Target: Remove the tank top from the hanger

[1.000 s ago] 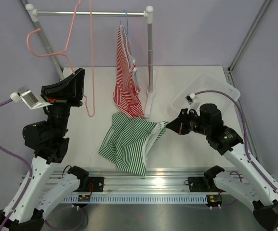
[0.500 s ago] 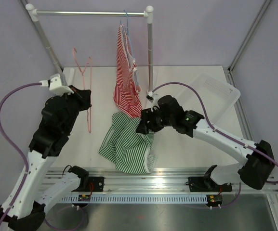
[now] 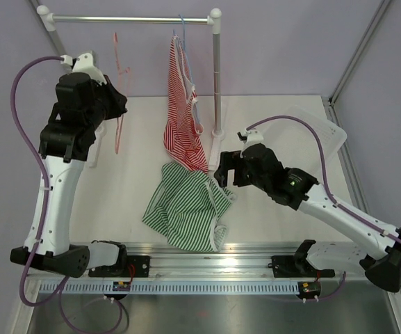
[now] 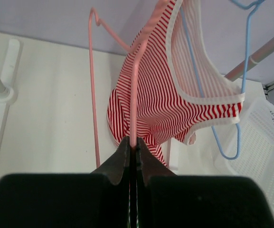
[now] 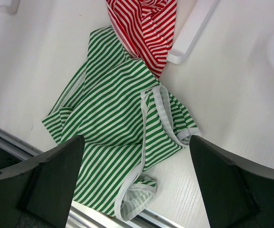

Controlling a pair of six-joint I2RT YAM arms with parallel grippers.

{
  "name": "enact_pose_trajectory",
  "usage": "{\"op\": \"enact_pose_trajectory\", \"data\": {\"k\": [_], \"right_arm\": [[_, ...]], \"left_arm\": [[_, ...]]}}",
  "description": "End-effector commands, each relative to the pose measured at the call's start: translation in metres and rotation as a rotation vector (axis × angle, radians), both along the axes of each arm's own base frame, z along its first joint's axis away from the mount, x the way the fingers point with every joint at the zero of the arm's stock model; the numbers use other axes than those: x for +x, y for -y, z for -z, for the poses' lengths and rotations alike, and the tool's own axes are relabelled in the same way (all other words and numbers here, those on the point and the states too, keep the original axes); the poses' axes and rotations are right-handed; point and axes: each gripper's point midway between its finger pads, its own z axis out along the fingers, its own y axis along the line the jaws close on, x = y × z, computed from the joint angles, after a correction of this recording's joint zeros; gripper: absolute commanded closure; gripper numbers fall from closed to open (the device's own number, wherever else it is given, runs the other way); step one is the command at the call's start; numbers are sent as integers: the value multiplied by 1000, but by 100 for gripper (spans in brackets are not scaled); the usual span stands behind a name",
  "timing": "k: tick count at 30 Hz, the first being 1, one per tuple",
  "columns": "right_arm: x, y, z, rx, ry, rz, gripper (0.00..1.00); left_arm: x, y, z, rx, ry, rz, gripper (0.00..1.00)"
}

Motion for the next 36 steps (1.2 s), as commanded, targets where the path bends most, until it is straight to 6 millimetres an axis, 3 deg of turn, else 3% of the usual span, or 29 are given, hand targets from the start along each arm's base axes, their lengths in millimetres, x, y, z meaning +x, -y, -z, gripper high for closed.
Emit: {"op": "enact_pose_trajectory", "data": {"k": [1, 3, 4, 8, 18, 19, 23, 29, 33, 34, 35, 36], "right_arm": [[-6, 12, 2, -9, 44, -10, 1], [-9, 14, 7, -6, 37, -17, 1], [-11, 15, 7, -5, 40, -16, 0], [-15, 15, 11, -7, 37, -41, 0], [-44, -37, 32, 78, -59, -357, 0], [-44, -41, 37, 78, -76, -367, 0], [-55, -63, 50, 22, -63, -426, 1], [-43, -88, 67, -121, -11, -394, 1], [-37, -103, 82, -190, -12, -398, 1], [-34, -106, 95, -226, -26, -405, 0], [-30, -111, 94, -231, -19, -407, 1], [-29, -114, 108, -264, -42, -414, 0]], "left_arm": [[3, 14, -32, 10, 59, 132, 100], [17, 14, -30, 8, 35, 138, 100], [20, 12, -43, 5, 64, 139, 100], [34, 10, -59, -20, 113, 129, 100], [80, -3, -87, -92, 222, 101, 100], [91, -5, -77, -93, 197, 95, 100], [106, -8, -60, -99, 142, 96, 100], [120, -12, -35, -108, 86, 89, 97], [116, -15, -35, -109, 75, 88, 78], [114, -13, -32, -107, 68, 96, 59], [111, -12, -33, -107, 71, 100, 48], [104, -13, -40, -105, 88, 101, 39]]}}
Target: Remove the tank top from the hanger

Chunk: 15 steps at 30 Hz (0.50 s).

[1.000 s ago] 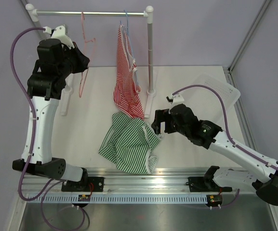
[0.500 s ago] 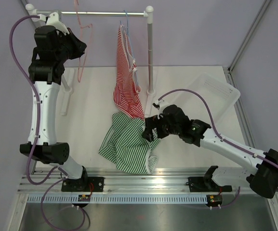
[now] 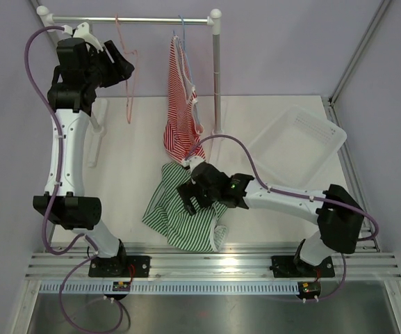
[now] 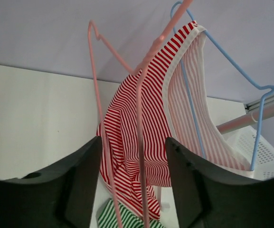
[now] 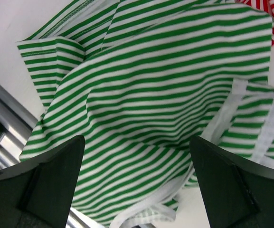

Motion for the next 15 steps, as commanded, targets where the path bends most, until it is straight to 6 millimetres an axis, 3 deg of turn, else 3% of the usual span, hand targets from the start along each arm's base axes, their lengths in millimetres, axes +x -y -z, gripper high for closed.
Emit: {"op": "enact_pose_trajectory", "data": {"k": [1, 3, 5, 6, 8, 10, 11, 12, 15], "right_arm": [[19, -20, 3, -42, 67, -7, 1], [24, -26, 9, -60, 68, 0, 1], [26, -30, 22, -91, 63, -2, 0], [27, -29, 32, -115, 60, 4, 1], [26, -31, 39, -133, 55, -1, 0], [25, -30, 56, -171, 41, -11, 1], [24, -29, 62, -184, 37, -12, 1], [23, -27, 72, -205, 23, -9, 1], [16, -21, 94, -251, -12, -16, 14]], "left_arm": [[-20, 3, -27, -10, 77, 27, 32], [-27, 1, -24, -1, 71, 21, 17], [-44, -2, -34, 4, 91, 6, 1], [-48, -2, -28, 7, 75, 4, 1], [-69, -8, -36, 7, 95, -26, 1], [-82, -13, -26, 11, 74, -60, 1], [-100, -16, -37, 11, 109, -72, 1], [-105, -18, -24, 16, 83, -87, 1], [-138, -27, -37, 39, 151, -131, 1]]}}
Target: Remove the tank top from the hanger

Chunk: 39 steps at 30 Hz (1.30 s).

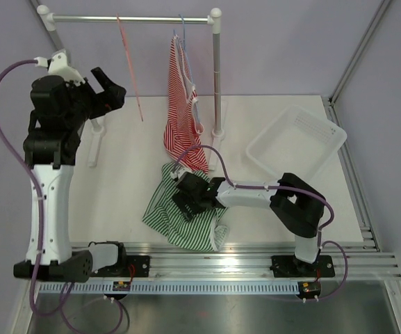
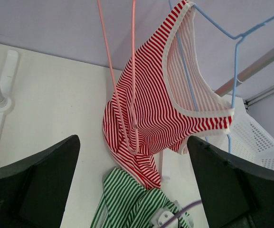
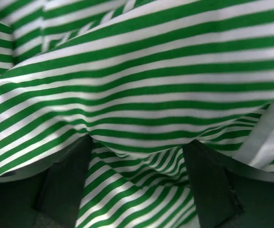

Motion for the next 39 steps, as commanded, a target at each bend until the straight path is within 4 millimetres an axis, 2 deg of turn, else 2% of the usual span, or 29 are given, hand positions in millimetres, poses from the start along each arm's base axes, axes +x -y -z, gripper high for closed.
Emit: {"op": "enact_pose_trajectory", "data": {"k": [1, 2, 3, 4, 5, 6, 7, 8, 10, 11, 12, 14, 15, 17, 18, 20, 21, 23, 24, 26, 27, 30, 31, 33, 34, 35, 36, 37, 39], "right_arm": [[0, -5, 11, -24, 12, -4, 19], [-3, -2, 16, -32, 0, -9, 43], [-6, -1, 20, -35, -12, -10, 56], [-7, 1, 23, -33, -16, -8, 65], [-9, 1, 23, -28, -19, -9, 75], [-10, 0, 17, -10, -16, -12, 90], [-9, -1, 13, 4, -11, -8, 100], [-8, 1, 8, 6, 4, -2, 100], [-5, 2, -17, 47, 41, 14, 100], [0, 7, -26, 47, 72, 34, 100], [3, 8, -49, 87, 109, 49, 100], [13, 21, -75, 85, 182, 99, 100], [16, 26, -97, 112, 218, 126, 100], [21, 39, -122, 109, 265, 160, 100], [26, 49, -145, 128, 317, 198, 100], [30, 67, -171, 122, 363, 244, 100], [32, 86, -187, 101, 404, 285, 100], [37, 103, -219, 112, 465, 338, 100], [41, 125, -236, 96, 512, 389, 100], [48, 146, -266, 111, 569, 452, 100], [54, 167, -280, 114, 592, 494, 100], [64, 200, -317, 146, 653, 568, 100], [71, 218, -330, 149, 678, 620, 100], [76, 238, -346, 126, 724, 660, 100], [83, 255, -356, 117, 750, 716, 100], [87, 264, -359, 102, 757, 739, 100], [96, 273, -356, 70, 757, 762, 100], [106, 294, -355, 48, 755, 822, 100], [124, 314, -344, 35, 727, 888, 100]], "left_arm": [[-34, -19, -21, 37, 102, -89, 1], [-48, -21, -26, 50, 130, -97, 1], [-56, -22, -26, 55, 139, -101, 1], [-62, -23, -26, 61, 148, -103, 1], [-63, -22, -11, 67, 126, -92, 1], [-79, -21, -16, 64, 164, -87, 1], [-81, -19, -12, 66, 178, -78, 1], [-83, -18, 4, 73, 158, -64, 1], [-90, -17, 17, 81, 140, -59, 1], [-87, -16, 37, 96, 94, -48, 1], [-88, -16, 47, 100, 74, -46, 1], [-87, -18, 65, 94, 35, -59, 1], [-86, -19, 79, 94, 13, -66, 1], [-87, -24, 88, 103, 3, -95, 1], [-87, -25, 96, 111, -10, -100, 1], [-86, -28, 100, 133, -18, -117, 1], [-86, -28, 101, 137, -17, -115, 1], [-87, -27, 99, 136, -9, -111, 1], [-88, -27, 99, 137, -11, -111, 1], [-89, -27, 97, 139, -6, -112, 1], [-89, -27, 97, 139, -6, -112, 1], [-89, -26, 99, 144, -5, -108, 1], [-90, -26, 99, 148, -3, -110, 1], [-91, -26, 98, 149, -2, -110, 1], [-92, -26, 97, 150, 0, -111, 1], [-92, -26, 94, 148, 4, -112, 1], [-92, -26, 93, 144, 5, -111, 1], [-92, -23, 91, 131, 8, -102, 1], [-93, -20, 83, 106, 17, -93, 1]]}}
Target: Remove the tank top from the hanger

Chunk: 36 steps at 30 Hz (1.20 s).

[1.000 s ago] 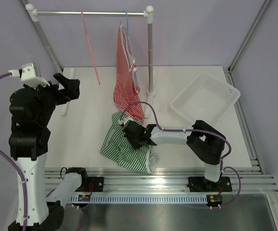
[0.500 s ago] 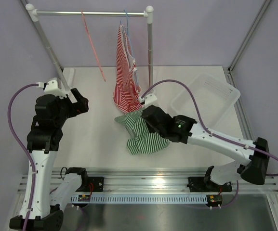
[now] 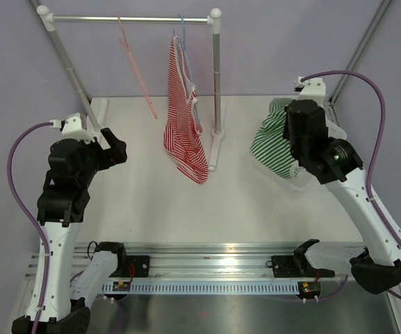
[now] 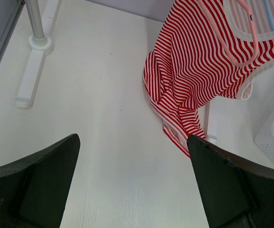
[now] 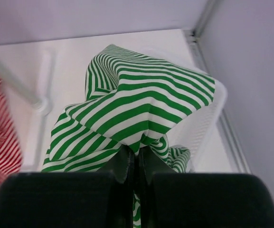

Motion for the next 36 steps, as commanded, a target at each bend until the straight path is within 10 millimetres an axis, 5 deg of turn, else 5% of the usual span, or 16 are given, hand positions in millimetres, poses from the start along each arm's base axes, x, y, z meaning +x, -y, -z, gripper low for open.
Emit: {"op": "enact_pose_trajectory", "data": {"k": [1, 9, 14, 18, 21, 22, 25, 31, 32, 36], "right_arm": [[31, 56, 10, -9, -32, 164, 100], [124, 89, 82, 115, -173, 179, 100], [151, 88, 130, 161, -245, 173, 100], [161, 81, 191, 258, -333, 179, 100], [154, 82, 218, 284, -389, 228, 78], [149, 85, 222, 285, -403, 253, 45], [135, 99, 204, 265, -376, 335, 1], [93, 106, 113, 276, -193, 315, 0], [83, 94, 91, 323, -146, 243, 0], [52, 38, 58, 468, -85, -78, 1]], "left_arm": [[3, 5, -34, -38, 91, 8, 1], [-2, 29, -61, -95, 116, 137, 1], [-10, 38, -84, -106, 149, 188, 1], [-12, 49, -99, -120, 170, 242, 1], [-15, 57, -114, -123, 198, 268, 1], [-13, 67, -114, -125, 187, 295, 1], [-7, 69, -125, -92, 200, 254, 1], [8, 101, -136, -59, 183, 261, 1], [18, 109, -131, -46, 160, 264, 1], [35, 135, -142, -8, 161, 284, 1]]}}
